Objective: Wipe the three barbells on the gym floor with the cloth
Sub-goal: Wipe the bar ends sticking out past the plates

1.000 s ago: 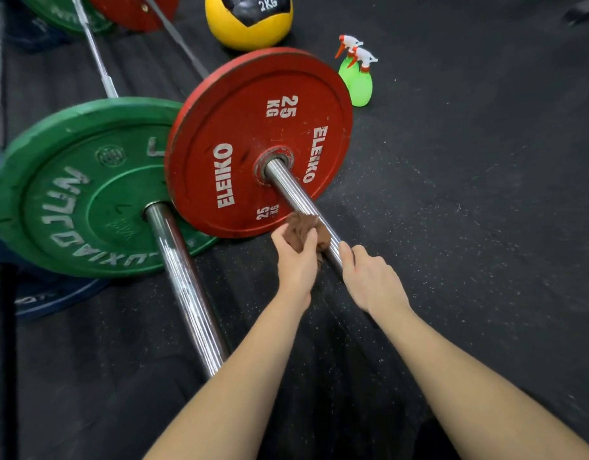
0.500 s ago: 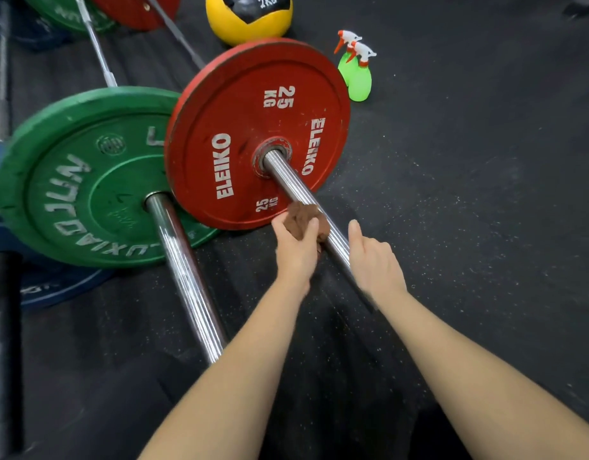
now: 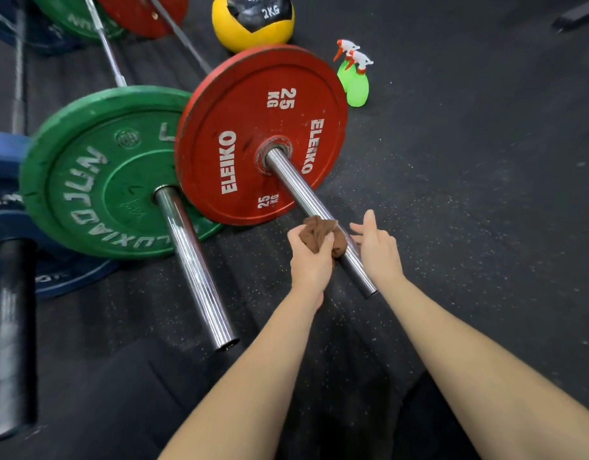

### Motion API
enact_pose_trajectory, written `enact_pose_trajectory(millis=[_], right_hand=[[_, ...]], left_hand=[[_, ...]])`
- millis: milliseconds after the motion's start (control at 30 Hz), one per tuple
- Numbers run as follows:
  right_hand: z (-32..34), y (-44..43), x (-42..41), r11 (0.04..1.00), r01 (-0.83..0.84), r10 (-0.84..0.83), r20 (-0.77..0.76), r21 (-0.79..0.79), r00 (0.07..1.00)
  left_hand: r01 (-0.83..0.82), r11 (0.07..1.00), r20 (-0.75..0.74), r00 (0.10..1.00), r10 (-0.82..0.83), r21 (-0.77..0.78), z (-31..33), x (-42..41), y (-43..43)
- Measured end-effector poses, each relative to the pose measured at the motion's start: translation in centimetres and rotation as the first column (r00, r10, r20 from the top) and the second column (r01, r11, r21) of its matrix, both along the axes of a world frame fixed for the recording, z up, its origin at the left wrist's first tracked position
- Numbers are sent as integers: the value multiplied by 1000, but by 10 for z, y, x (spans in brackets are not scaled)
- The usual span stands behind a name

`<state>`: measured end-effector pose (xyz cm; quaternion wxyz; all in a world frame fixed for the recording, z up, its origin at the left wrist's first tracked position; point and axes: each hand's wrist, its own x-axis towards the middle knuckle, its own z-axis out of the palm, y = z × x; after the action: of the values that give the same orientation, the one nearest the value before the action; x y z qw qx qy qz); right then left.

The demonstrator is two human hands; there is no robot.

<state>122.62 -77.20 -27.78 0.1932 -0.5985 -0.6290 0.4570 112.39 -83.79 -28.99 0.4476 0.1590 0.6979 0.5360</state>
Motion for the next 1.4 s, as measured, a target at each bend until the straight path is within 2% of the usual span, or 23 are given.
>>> enact_pose_trajectory(millis=[67,167,333,533,667,900,1000,1100,1200,1300,1367,1400], right_hand=[[-2,-2,0,993,76,-85,-105,-89,991],[-1,1,0,981,126,-151,-178,-144,972],[9,-2,0,963,152,-209,-264,-221,941],[-2,3,2,952,178,-256,-331,-250,908],[-9,6,4,941,204,-299,-383,-271,874],[-10,11,2,935,203,-303,-357,-292,884],[-13,13,4,940,186,-279,-329,-287,902],[-17,14,7,949,158,-246,-325,-274,913],[-19,10,10,988,109,-130,-195,-112,972],[-18,1,6,988,49,-56,50,144,997],[-20,-5,1,960,-34,-48,282,279,958],[-20,-7,-3,932,-110,-45,411,346,910]], left_hand=[[14,1000,-21,1000,-14,-4,6,10,-7],[101,995,-38,994,-101,0,1,37,-35],[195,980,52,980,-193,-31,-14,67,-71],[53,995,78,995,-59,85,-2,24,-37],[128,992,-25,992,-128,21,0,17,-26],[224,974,96,969,-226,23,-14,49,-64],[271,962,49,961,-272,24,-18,48,-72],[144,987,87,985,-150,75,-8,33,-67],[-25,996,136,991,13,86,7,12,-57],[-25,996,57,998,21,85,21,-7,-48],[6,998,-17,1000,-5,65,26,-16,-41],[18,998,-45,999,-15,53,27,-19,-38]])
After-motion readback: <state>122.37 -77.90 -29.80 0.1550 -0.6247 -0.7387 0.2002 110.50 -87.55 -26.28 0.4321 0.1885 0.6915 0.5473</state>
